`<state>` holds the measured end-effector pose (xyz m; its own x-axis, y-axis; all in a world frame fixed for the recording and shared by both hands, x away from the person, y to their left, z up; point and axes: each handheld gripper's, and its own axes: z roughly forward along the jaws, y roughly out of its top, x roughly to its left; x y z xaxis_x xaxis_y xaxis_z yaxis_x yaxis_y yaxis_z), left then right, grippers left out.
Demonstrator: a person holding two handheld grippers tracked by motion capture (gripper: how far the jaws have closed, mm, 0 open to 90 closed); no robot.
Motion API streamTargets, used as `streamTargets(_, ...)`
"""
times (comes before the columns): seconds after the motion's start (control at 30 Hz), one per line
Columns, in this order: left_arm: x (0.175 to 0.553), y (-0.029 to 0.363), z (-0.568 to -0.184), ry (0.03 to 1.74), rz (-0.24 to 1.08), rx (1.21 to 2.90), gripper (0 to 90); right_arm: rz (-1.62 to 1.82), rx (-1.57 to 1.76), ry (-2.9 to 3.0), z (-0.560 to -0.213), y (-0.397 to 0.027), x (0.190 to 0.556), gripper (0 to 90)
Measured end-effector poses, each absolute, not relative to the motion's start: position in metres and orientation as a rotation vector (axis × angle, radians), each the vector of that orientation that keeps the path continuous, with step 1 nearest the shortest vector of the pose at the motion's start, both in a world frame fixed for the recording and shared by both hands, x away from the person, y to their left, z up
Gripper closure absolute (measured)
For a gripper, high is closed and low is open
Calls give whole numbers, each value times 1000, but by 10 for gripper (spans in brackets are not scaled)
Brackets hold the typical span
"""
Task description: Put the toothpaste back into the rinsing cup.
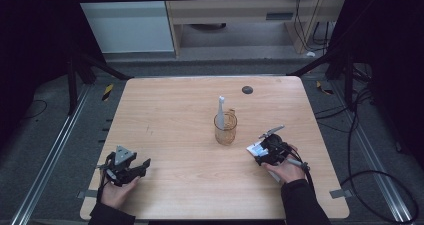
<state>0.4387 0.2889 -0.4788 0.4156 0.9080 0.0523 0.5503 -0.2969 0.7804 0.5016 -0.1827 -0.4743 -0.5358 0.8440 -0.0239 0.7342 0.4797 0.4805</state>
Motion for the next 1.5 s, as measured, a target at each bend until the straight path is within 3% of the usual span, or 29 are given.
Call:
streamTargets(0.6, 440, 288, -479, 1237, 657, 1982, 397, 596, 1389, 2502, -478, -180, 509, 406)
streamTargets(0.83, 440, 288, -479, 1237, 657, 1983, 396, 572, 1375, 2518, -475, -179, 510, 502)
streamTargets(0.9, 440, 288, -480, 1238, 657, 1983, 397, 581, 1394, 2511, -472, -180, 509, 589)
streamTargets(0.93, 440, 288, -480, 1237, 657, 1984, 397, 581, 1394, 2511, -472, -180, 509, 589)
streamTargets(0.97, 440, 288, -480, 1237, 656, 1984, 397, 578, 1401, 2514, -467, -181, 508, 655)
streamTargets(1.5, 440, 289, -479, 1238, 655, 1982, 397, 772, 1365, 2470, -440, -183, 497, 696)
